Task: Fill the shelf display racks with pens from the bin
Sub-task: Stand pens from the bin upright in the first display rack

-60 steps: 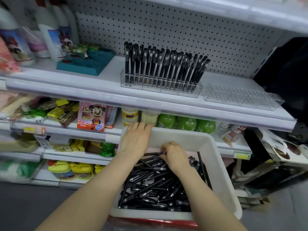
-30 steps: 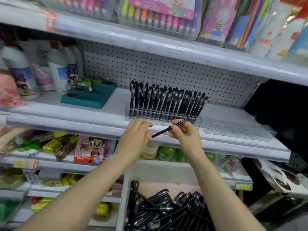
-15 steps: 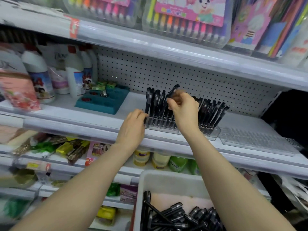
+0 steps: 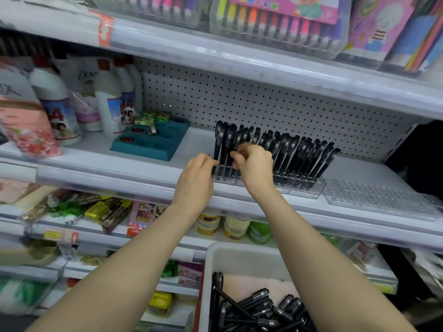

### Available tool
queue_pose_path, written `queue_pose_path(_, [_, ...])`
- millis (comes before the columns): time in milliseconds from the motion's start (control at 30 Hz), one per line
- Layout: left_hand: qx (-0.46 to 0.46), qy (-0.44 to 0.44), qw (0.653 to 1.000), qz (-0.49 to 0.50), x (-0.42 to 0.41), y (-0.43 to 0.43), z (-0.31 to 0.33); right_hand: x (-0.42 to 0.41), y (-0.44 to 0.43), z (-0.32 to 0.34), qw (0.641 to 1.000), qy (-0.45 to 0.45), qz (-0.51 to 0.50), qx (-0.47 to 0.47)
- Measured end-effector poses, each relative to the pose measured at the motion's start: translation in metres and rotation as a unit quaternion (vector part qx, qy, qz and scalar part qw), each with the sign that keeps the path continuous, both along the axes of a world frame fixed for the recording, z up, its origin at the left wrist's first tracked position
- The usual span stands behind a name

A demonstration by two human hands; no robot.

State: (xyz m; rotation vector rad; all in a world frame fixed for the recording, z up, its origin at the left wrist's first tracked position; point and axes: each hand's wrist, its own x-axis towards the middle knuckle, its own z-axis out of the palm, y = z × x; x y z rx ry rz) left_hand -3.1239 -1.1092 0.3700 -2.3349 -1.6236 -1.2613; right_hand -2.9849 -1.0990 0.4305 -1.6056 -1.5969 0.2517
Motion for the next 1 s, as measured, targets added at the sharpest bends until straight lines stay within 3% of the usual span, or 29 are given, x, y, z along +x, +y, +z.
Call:
queue_pose_path(467, [-0.003,0.031,1.0,0.002,0.006,-0.018,0.003,0.029,-0.037,-0.011,0.999,0.008,0.013,0.045])
queue_pose_path(733, [-0.019,0.022,0.997,-0.078,0.067,-0.073,-0.033,0.086,-0.105,-0.064,1.0,-0.001,-0.013,0.009])
queue_pose_path(933, [-0.122,0.105,0.986,-0.05,0.094,-0.109,-0.092,0.127,-0.157,-0.127,0.998,0.005,-0.001,-0.057])
queue_pose_path(1000, [-0.108,0.145,0.983,-0.032,0.096,-0.113,-0.105,0.133,-0.168,-0.139,0.999,-0.007,-0.001,-0.049])
